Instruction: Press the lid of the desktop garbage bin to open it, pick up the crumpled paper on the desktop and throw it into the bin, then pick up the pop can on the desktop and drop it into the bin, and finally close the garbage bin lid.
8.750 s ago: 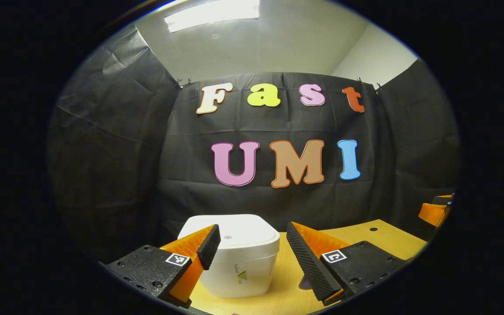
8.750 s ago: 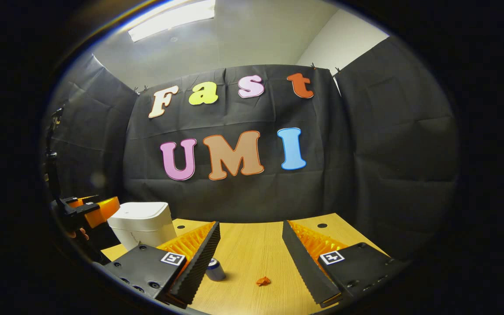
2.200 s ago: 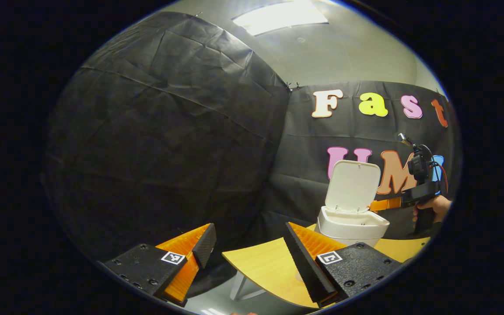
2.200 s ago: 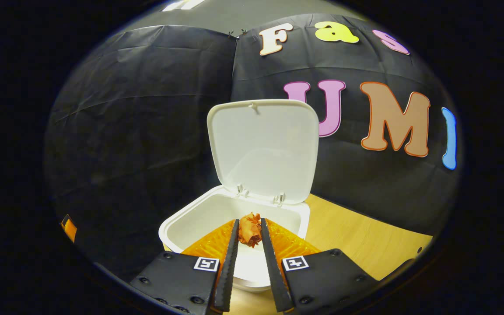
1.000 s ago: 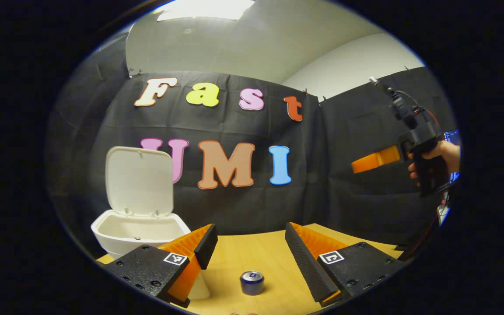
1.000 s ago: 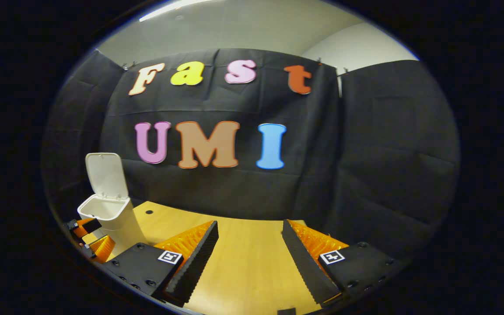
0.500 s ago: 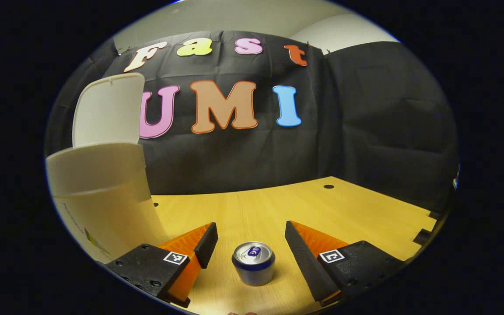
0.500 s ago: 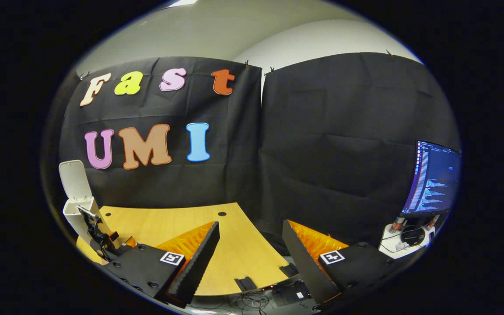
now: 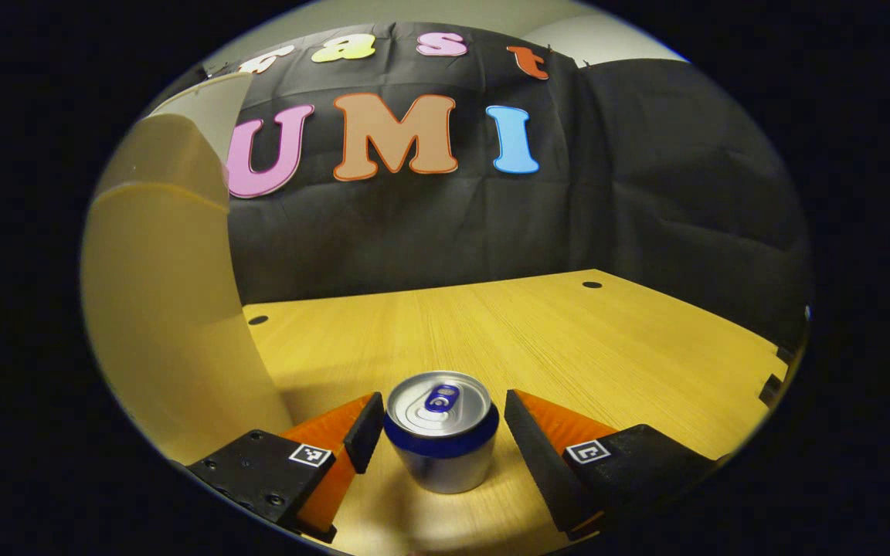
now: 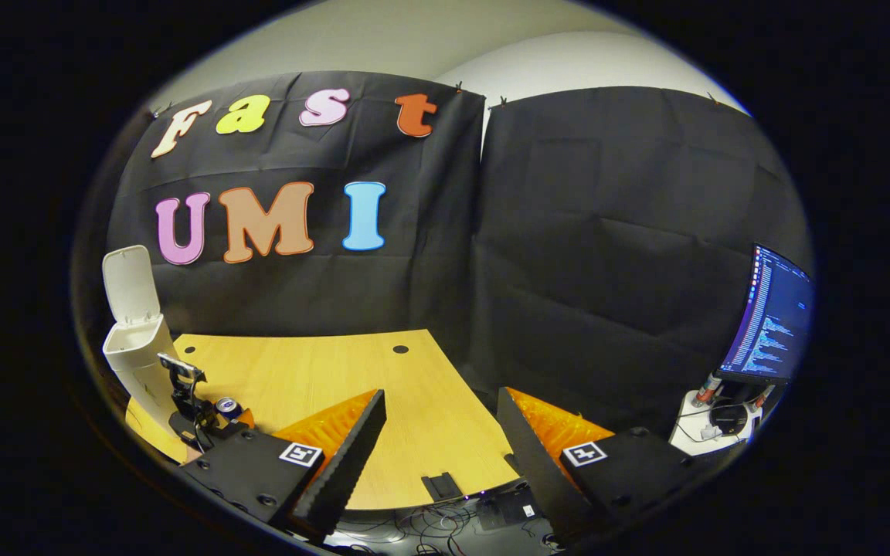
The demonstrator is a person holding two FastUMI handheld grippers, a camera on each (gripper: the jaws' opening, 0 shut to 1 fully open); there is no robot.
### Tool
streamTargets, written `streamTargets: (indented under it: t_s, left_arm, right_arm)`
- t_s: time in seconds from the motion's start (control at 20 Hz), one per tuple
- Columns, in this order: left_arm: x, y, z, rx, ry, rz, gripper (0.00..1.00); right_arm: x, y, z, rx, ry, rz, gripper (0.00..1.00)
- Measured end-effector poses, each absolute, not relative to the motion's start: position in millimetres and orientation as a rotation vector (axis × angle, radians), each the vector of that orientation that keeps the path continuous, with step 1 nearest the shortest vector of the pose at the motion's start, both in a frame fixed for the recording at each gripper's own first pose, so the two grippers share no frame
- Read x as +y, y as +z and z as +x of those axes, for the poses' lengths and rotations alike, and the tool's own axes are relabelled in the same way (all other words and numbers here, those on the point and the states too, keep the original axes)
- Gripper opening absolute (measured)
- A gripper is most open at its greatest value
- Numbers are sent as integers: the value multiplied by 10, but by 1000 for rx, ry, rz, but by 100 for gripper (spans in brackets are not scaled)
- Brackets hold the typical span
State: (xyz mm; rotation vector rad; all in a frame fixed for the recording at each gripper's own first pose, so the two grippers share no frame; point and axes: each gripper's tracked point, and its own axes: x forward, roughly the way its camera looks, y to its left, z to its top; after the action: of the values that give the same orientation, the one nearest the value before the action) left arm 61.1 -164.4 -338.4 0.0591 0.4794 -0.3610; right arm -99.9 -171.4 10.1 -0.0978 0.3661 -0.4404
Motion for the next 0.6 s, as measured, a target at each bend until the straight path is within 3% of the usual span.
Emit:
streamTargets:
  t_s: [0.1, 0.25, 0.6]
  left_arm:
    - [-1688, -3440, 554, 519, -352, 15, 93]
    - [-1681, -3435, 525, 522, -340, -3, 79]
    - [-1620, -2738, 596, 465, -347, -31, 78]
  right_arm:
    - [-1701, 99, -948, 364, -435, -98, 97]
    - [-1752, 82, -949, 360, -444, -93, 97]
    - [-1906, -9, -987, 347, -446, -47, 97]
